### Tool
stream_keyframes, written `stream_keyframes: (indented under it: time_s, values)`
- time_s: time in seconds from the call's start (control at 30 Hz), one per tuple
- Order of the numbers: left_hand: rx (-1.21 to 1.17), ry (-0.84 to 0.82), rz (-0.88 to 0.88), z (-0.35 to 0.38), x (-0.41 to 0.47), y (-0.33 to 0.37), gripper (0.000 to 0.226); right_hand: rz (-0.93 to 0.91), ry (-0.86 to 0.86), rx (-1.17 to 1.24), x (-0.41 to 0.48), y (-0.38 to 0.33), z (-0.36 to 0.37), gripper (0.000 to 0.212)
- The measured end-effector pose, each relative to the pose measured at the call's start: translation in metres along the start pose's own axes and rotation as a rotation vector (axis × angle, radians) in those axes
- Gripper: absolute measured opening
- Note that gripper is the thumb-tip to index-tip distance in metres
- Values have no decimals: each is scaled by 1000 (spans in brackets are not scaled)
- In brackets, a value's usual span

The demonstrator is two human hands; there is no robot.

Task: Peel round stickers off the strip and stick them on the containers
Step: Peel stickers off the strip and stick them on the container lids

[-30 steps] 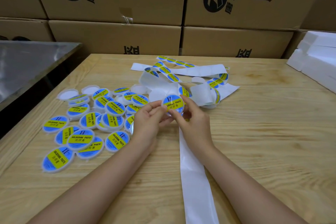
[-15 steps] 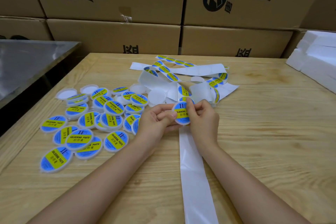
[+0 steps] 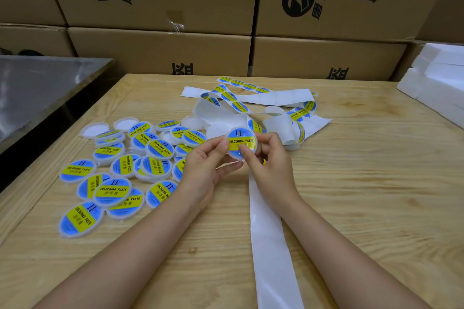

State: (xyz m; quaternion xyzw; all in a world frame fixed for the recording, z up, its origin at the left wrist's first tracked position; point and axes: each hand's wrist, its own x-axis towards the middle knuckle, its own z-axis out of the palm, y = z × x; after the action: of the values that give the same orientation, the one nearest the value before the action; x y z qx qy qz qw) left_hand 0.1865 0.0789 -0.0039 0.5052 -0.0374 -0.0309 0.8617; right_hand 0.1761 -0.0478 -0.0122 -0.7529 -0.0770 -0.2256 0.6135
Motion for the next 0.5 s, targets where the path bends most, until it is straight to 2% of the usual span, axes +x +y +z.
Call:
stream_keyframes:
  time_s: [0.17, 0.33, 0.43, 0.5]
  values:
    - [89, 26, 42, 6, -3, 0, 20, 10, 16, -43, 1, 4, -2, 5]
    - [219, 8, 121, 11, -7, -2, 35, 2, 61, -89, 1, 7, -3, 13]
    - [320, 151, 241, 7, -3, 1, 35, -43, 52, -148, 1, 7, -2, 39]
    - [513, 298, 375, -4, 4, 6, 33, -31, 69, -179, 3, 9, -4, 51]
